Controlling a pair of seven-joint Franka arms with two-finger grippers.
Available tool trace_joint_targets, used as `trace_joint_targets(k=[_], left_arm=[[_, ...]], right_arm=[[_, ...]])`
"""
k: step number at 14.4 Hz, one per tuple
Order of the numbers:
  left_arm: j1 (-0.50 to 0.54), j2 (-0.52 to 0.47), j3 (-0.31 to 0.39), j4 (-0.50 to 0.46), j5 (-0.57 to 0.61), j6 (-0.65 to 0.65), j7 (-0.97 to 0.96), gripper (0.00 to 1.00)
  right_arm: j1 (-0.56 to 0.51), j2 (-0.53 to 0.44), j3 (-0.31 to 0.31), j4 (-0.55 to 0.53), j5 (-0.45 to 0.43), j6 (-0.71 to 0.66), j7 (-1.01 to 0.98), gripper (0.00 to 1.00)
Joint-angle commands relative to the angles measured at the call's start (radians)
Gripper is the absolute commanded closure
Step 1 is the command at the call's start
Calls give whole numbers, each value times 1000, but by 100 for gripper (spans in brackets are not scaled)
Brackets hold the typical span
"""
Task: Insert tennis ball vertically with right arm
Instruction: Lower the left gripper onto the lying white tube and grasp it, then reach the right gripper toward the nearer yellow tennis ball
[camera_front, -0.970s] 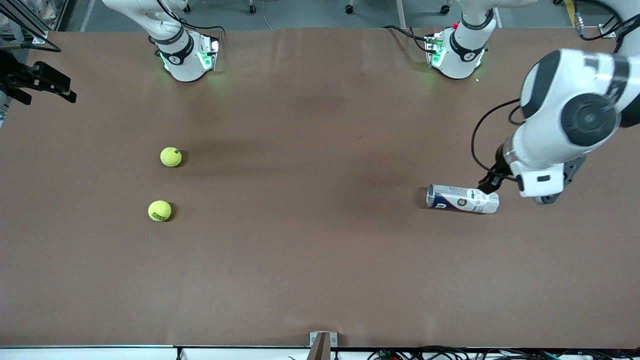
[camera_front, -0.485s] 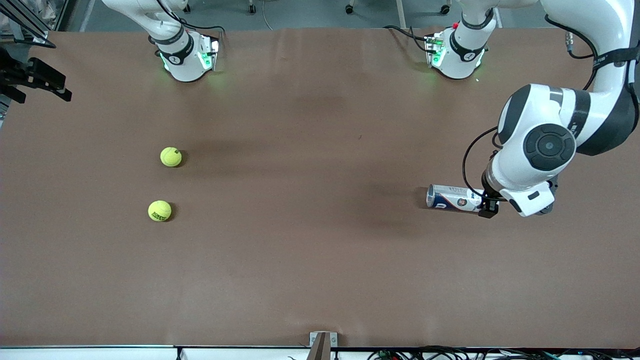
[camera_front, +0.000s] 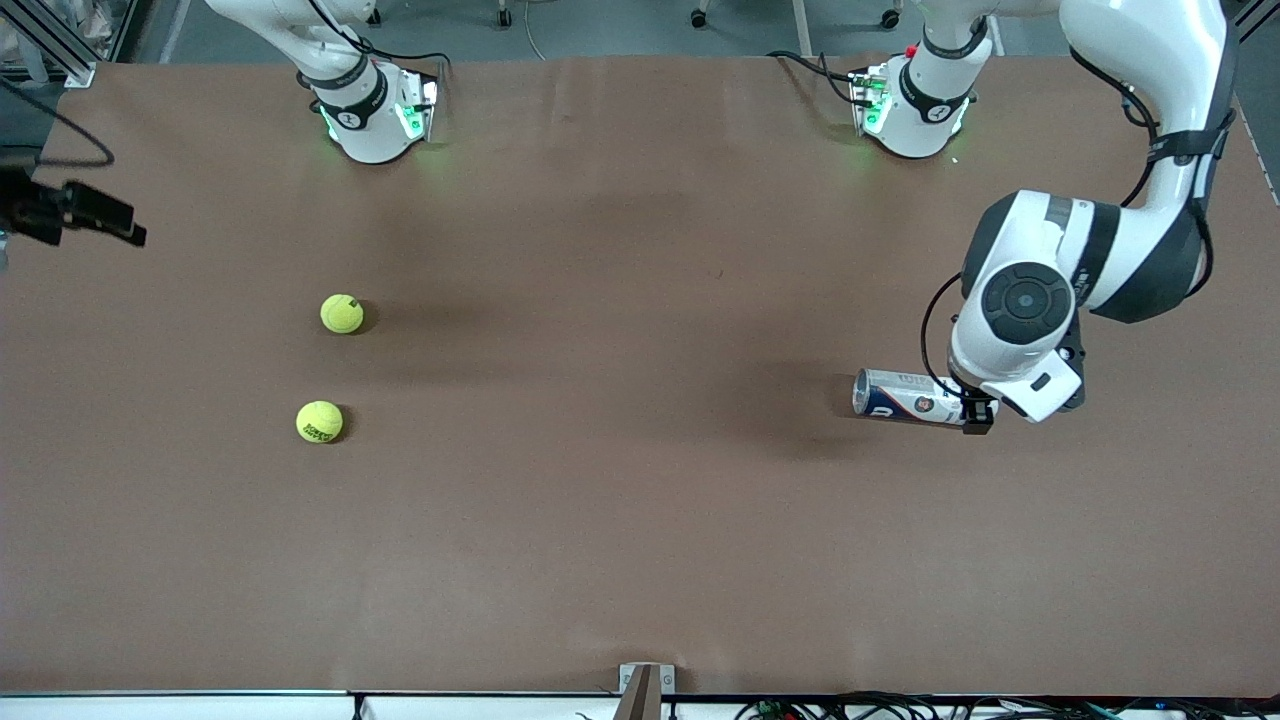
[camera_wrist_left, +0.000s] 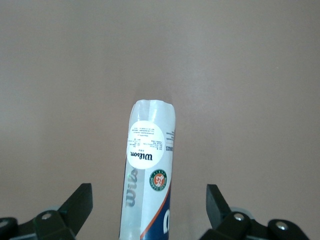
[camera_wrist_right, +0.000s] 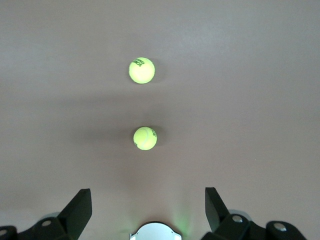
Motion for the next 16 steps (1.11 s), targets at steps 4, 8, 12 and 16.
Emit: trace_joint_targets(k=[4, 8, 12, 16], left_arm=[[1, -37, -5, -201, 150, 185, -151, 0], [6, 1, -6, -232, 240, 247, -151, 0], [13, 26, -6, -238, 276, 299, -148, 0], [33, 55, -3, -239, 293, 350, -150, 0]], right_arm=[[-2, 67, 8, -86, -2, 94, 75, 0], [20, -60, 16, -358, 7, 281, 158, 0], [21, -188, 16, -675, 43, 537, 158, 0], [38, -213, 17, -896, 47, 775, 179, 0]])
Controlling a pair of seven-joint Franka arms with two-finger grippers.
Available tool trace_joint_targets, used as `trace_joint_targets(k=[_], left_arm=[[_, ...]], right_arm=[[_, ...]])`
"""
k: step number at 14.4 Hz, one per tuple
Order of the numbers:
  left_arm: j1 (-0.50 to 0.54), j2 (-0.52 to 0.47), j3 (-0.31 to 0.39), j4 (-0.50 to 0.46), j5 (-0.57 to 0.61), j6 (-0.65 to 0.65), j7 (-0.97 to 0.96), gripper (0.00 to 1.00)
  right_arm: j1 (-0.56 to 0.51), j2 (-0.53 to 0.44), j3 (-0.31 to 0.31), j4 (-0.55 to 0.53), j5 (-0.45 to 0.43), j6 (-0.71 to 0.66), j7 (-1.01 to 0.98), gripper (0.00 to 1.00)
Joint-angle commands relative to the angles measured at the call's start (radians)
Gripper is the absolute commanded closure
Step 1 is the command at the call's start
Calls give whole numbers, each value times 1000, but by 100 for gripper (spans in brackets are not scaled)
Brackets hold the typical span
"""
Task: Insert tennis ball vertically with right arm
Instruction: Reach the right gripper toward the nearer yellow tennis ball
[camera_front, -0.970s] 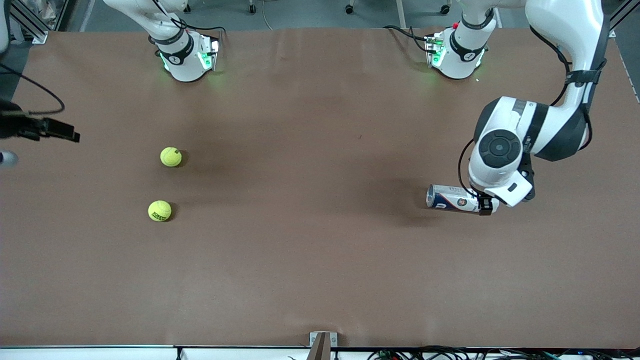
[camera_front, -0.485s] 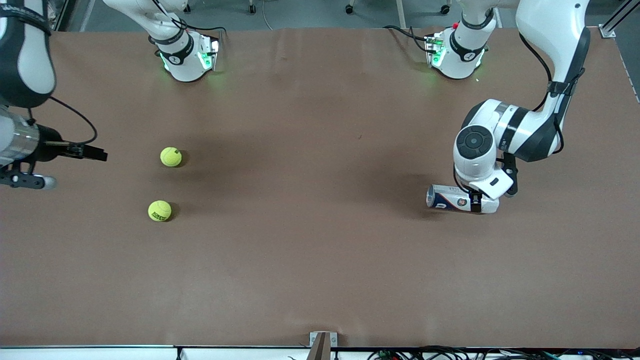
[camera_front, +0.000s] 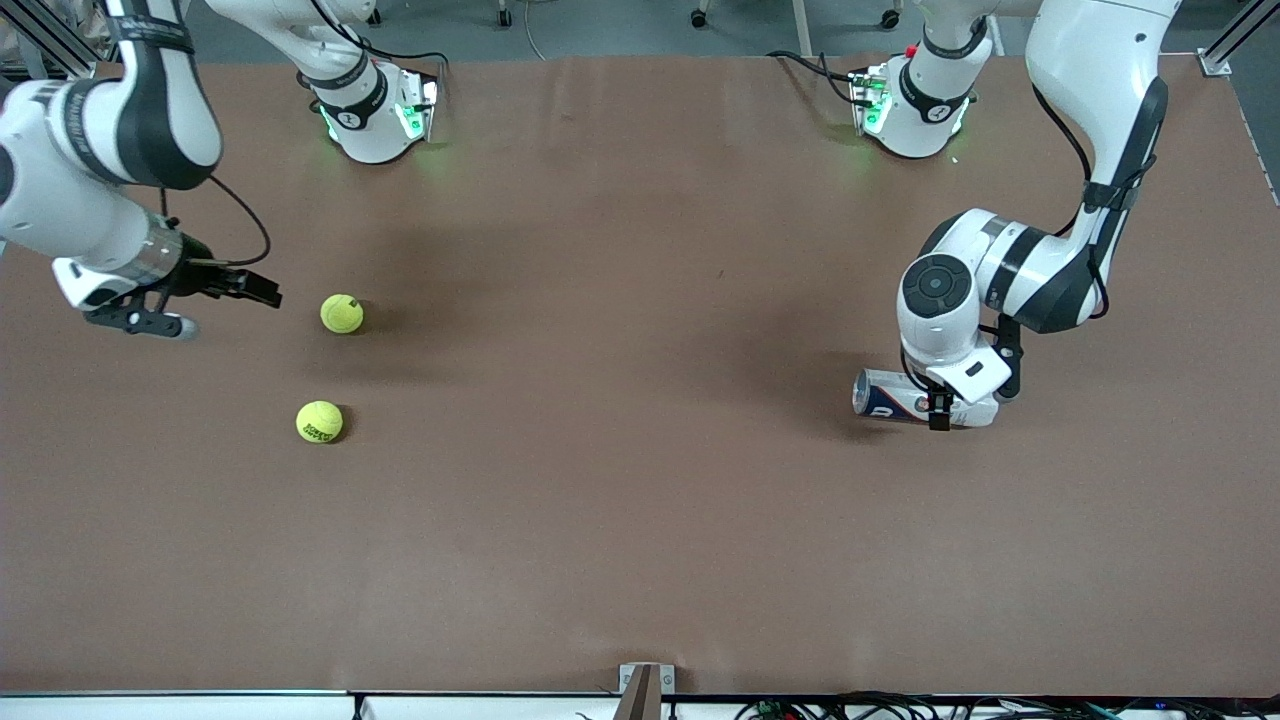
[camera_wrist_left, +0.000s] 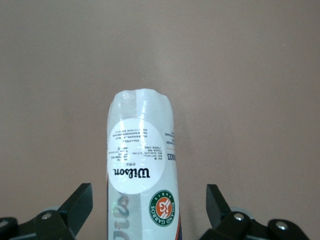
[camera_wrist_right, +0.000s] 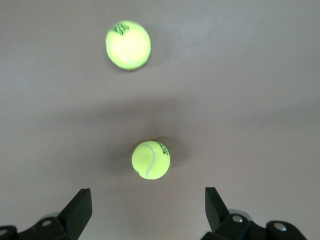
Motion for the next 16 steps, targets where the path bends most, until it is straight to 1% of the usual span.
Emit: trace_joint_targets(k=[1, 3, 8, 9, 11, 16], left_arm=[[32, 16, -5, -8, 57, 30, -15, 0], [36, 33, -3, -8, 64, 39, -14, 0], [62, 42, -5, -14, 77, 53, -14, 0], [64, 42, -5, -17, 88, 54, -14, 0], [78, 43, -5, -25, 91, 67, -14, 0], [90, 51, -5, -47, 106, 80, -12, 0]], right_arm=[[30, -52, 2, -173, 14, 184, 45, 0], [47, -30, 2, -230, 14, 326, 71, 0], [52, 158, 4, -328, 16, 673, 82, 0], [53, 187, 4, -341, 16, 719, 83, 0], [52, 224, 5, -342, 17, 740, 85, 0], [78, 237, 5, -347, 20, 728, 132, 0]])
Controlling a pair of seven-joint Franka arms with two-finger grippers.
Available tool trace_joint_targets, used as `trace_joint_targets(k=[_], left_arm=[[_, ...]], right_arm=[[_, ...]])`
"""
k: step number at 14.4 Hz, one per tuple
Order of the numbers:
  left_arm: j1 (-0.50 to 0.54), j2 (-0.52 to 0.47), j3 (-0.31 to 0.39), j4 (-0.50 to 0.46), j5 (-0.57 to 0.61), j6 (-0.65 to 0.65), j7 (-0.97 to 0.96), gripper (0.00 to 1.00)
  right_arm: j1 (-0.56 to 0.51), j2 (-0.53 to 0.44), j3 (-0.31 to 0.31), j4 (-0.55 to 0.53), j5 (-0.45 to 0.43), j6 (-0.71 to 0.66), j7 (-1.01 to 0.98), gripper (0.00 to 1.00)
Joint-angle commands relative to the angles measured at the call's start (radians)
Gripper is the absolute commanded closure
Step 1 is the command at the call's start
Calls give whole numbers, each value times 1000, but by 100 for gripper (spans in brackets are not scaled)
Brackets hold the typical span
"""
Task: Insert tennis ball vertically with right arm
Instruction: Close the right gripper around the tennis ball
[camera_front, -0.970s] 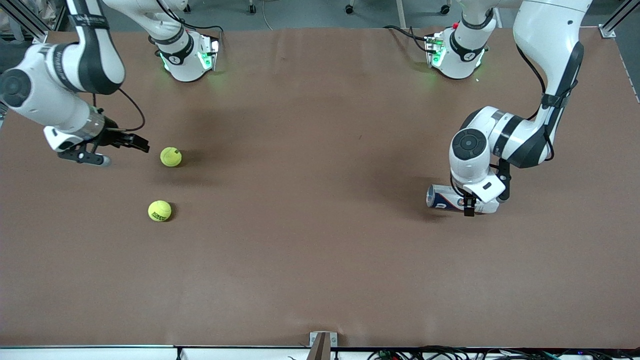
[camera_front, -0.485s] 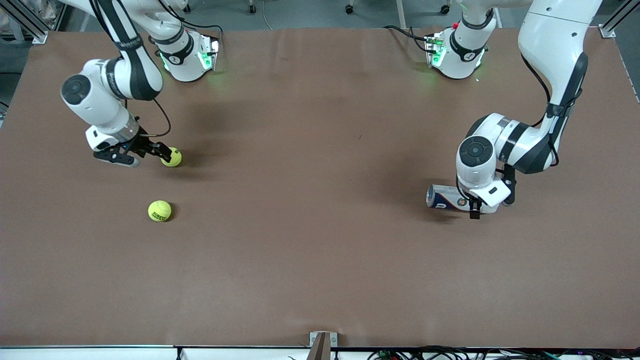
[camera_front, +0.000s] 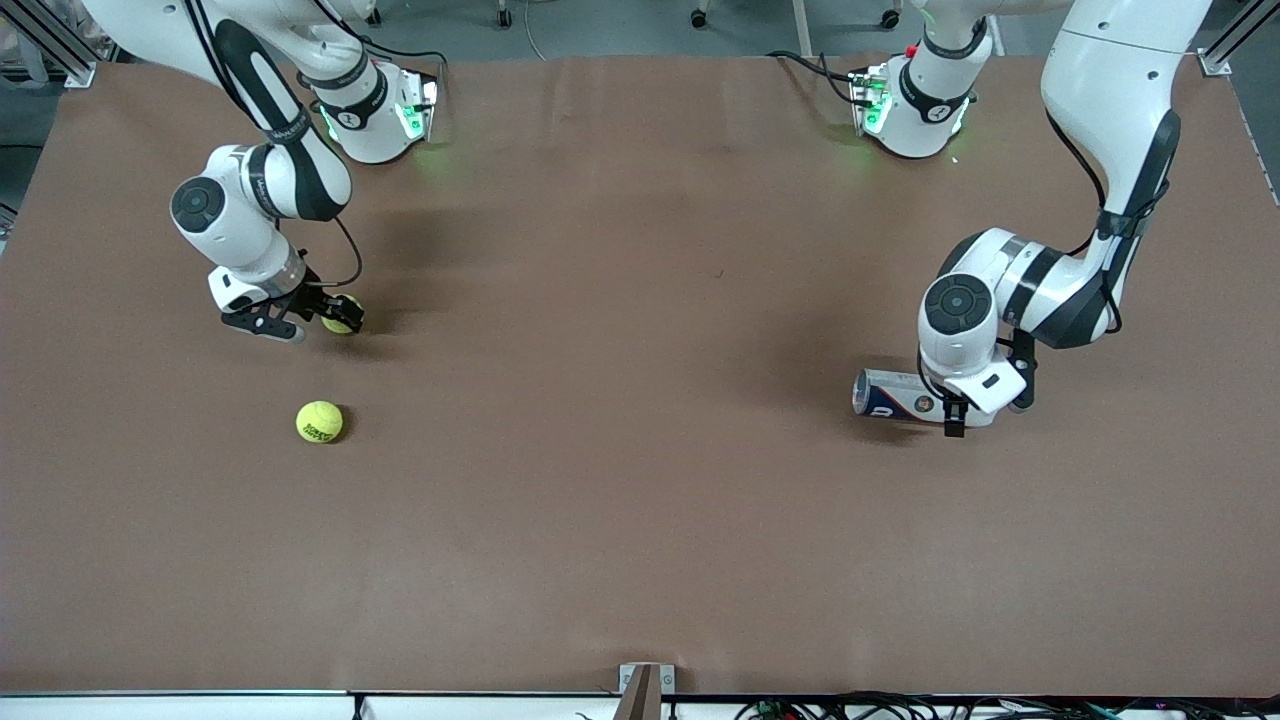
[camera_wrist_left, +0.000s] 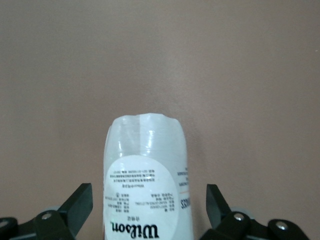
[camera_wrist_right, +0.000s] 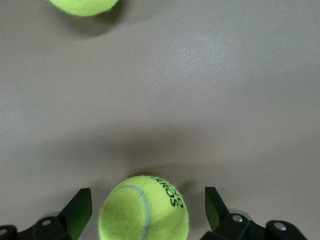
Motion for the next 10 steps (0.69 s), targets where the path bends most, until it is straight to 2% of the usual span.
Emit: trace_joint_targets(k=[1, 2, 4, 5, 6, 7, 8, 9, 10], left_arm=[[12, 0, -5, -22, 37, 21, -12, 0], [14, 5, -5, -25, 40, 21, -12, 0], [14, 14, -5, -25, 56, 22, -12, 0], [14, 20, -5, -23, 58, 25, -12, 0], [14, 25, -4, -23, 58, 36, -12, 0], [15, 26, -2, -23, 58, 44, -12, 0], [15, 32, -2, -20, 58, 44, -12, 0], [15, 34, -2, -17, 58, 44, -12, 0], [15, 36, -2, -16, 58, 44, -12, 2]], right_arm=[[31, -7, 2, -16, 19, 0, 40, 0], [31, -6, 2, -16, 19, 0, 40, 2], [32, -3, 2, -16, 19, -20, 40, 19], [32, -1, 2, -14, 17, -35, 40, 30], [31, -3, 2, -14, 17, -49, 40, 48], [31, -3, 2, -13, 17, -63, 40, 71], [31, -3, 2, -10, 17, -74, 40, 88], [31, -7, 2, -3, 17, -90, 41, 97], [31, -12, 2, 10, 17, -113, 41, 98]])
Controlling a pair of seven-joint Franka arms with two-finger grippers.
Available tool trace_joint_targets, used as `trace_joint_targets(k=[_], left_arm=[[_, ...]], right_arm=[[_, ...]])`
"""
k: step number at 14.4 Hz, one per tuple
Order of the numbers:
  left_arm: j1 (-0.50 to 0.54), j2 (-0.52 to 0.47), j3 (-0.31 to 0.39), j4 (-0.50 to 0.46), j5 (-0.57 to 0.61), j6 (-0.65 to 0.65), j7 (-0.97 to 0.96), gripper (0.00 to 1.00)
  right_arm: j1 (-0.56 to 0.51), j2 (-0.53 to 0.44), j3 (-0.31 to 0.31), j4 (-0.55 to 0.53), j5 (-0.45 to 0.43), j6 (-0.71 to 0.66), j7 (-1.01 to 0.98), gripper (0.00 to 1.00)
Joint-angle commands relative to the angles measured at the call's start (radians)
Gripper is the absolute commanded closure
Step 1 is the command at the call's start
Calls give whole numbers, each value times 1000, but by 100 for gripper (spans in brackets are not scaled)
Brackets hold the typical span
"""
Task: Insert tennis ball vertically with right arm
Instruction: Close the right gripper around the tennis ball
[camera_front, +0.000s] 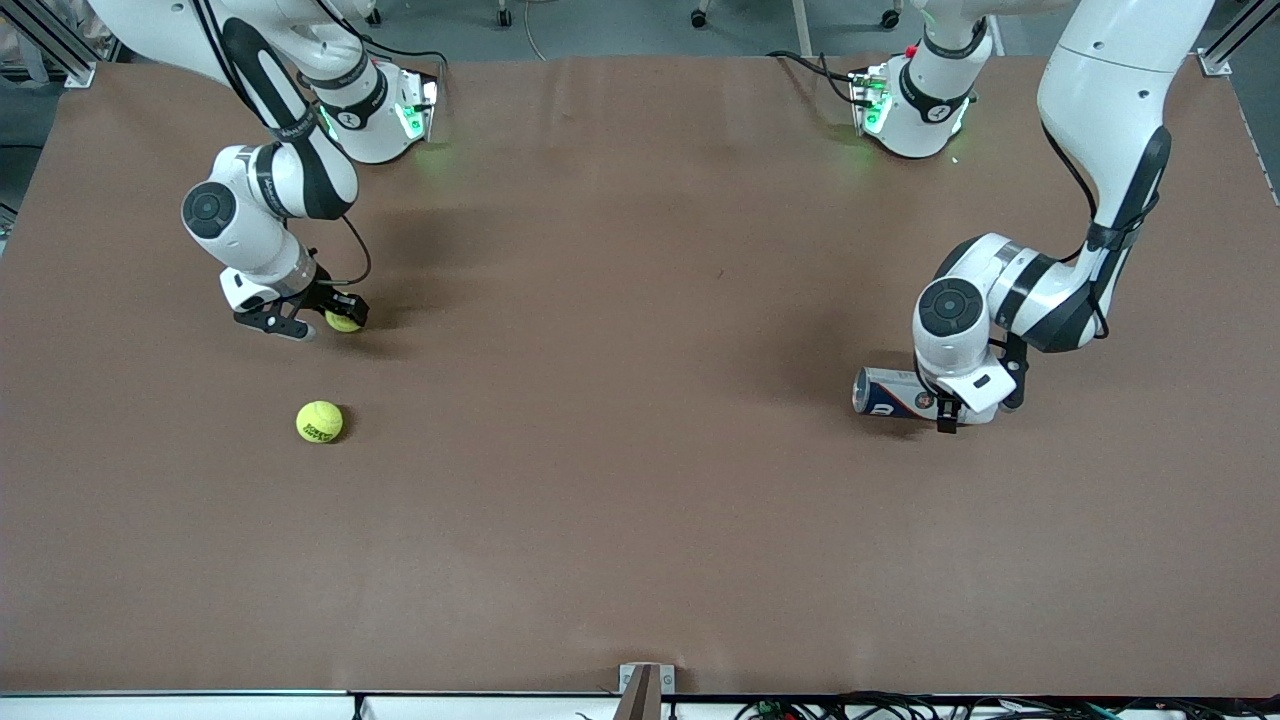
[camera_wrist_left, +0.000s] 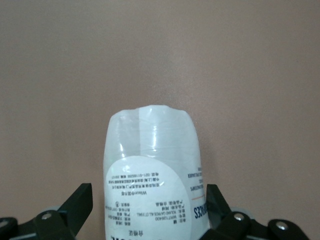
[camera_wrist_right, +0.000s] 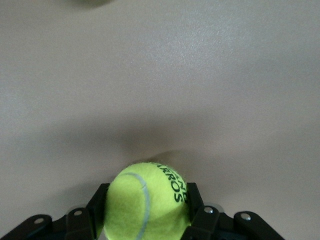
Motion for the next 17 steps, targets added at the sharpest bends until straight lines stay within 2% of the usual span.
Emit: trace_joint_targets(k=[1, 2, 6, 8, 10, 14, 17], left_arm=[[9, 7, -1, 2, 35, 14, -12, 4], [13, 8, 1, 2, 44, 14, -14, 5], [27, 11, -2, 7, 53, 15, -14, 30], [27, 7, -6, 9, 52, 14, -14, 31], [27, 1, -7, 22, 38, 14, -11, 31], [27, -16, -33, 39, -25, 14, -9, 31], [30, -47, -74, 64, -149, 14, -8, 32]], right_arm=[[8, -22, 1, 22, 16, -78, 9, 99], [8, -35, 1, 46, 18, -124, 10, 99], [12, -92, 2, 198, 18, -380, 85, 99], [24, -95, 2, 296, 22, -503, 130, 99], [57, -94, 1, 375, 63, -579, 170, 99], [113, -88, 1, 476, 105, -643, 295, 99], [169, -85, 1, 507, 114, -640, 412, 99]])
